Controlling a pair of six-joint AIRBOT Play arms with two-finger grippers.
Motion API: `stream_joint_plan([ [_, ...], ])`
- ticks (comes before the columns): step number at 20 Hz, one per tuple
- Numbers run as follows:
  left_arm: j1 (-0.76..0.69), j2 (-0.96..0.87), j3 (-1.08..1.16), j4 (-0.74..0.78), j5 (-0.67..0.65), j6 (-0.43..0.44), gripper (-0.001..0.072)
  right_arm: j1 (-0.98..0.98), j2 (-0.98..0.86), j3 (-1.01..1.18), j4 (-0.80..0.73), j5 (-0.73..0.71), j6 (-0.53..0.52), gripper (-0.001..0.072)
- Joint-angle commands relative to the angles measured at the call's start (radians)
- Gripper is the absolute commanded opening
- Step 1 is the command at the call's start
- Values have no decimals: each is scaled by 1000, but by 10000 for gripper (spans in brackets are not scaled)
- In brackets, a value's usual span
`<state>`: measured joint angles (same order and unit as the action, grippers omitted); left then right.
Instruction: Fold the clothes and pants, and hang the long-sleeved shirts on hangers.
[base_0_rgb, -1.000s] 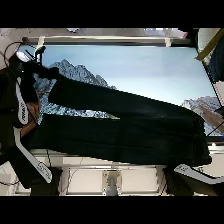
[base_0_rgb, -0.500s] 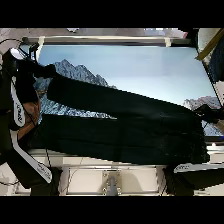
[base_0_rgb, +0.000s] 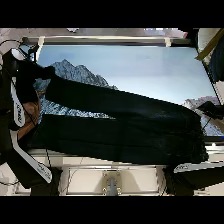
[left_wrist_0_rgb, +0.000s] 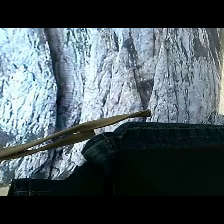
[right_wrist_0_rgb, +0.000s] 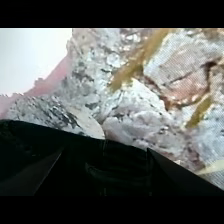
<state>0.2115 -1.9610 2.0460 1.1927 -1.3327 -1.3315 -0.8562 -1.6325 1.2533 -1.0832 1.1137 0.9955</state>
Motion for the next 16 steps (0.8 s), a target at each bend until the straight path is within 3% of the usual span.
stream_joint_plan([
  [1, 1, 1, 0, 5, 0, 0, 14, -18, -8, -23, -58, 34, 8, 550],
  [11, 1, 1, -1, 5, 0, -1, 14, -45, -72, -63, 95, 53, -90, 549],
  [12, 1, 1, -1, 5, 0, 0, 14, -39, -86, -63, 137, 80, -138, 516],
  [15, 4, 5, 0, 5, 0, 0, 14, -32, -88, -47, 288, 154, -230, 108],
  [16, 10, 12, 0, 5, 0, 0, 13, -32, -85, -30, 332, 180, -247, 58],
])
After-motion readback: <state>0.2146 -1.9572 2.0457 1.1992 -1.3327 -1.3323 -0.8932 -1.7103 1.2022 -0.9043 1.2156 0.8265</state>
